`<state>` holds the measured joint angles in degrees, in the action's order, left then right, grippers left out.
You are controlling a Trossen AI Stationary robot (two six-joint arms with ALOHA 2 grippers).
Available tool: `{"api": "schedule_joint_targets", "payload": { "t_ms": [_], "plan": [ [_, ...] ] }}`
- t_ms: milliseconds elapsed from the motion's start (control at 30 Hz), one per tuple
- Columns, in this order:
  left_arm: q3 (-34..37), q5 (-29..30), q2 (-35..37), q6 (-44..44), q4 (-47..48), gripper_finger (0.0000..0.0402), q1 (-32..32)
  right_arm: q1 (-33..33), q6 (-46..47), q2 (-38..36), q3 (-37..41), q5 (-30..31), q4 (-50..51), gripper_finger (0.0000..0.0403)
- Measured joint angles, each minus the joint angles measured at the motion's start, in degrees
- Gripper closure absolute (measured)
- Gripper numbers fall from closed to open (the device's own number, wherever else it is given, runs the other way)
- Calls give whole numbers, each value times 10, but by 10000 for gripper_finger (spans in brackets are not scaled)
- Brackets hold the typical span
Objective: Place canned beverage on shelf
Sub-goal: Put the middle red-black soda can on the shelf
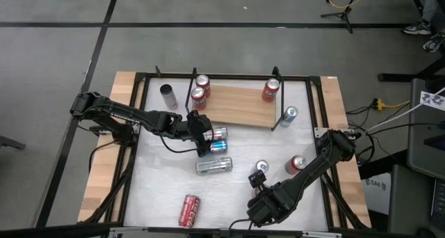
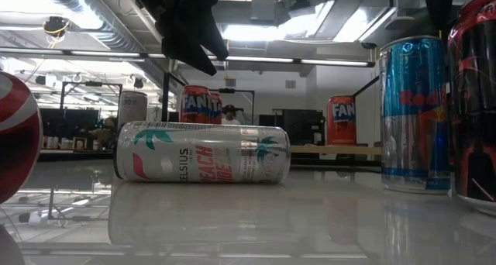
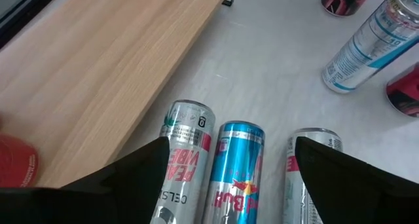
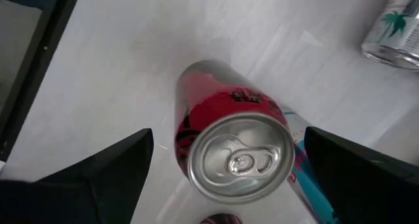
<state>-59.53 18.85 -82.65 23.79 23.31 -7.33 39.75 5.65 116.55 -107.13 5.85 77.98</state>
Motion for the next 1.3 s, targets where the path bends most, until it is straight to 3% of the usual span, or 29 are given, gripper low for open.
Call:
{"api": "schedule_joint_targets", "payload": {
  "t_ms": [467, 833, 1300],
  "plan": [
    [0, 0, 0, 0, 0, 79, 0, 0, 0, 6, 3, -4, -2, 17],
    [0, 0, 0, 0, 0, 79, 0, 0, 0, 7, 112, -5, -63, 17],
    [0, 0, 0, 1, 0, 79, 0, 0, 0, 7, 116, -4, -81, 17]
  ]
}}
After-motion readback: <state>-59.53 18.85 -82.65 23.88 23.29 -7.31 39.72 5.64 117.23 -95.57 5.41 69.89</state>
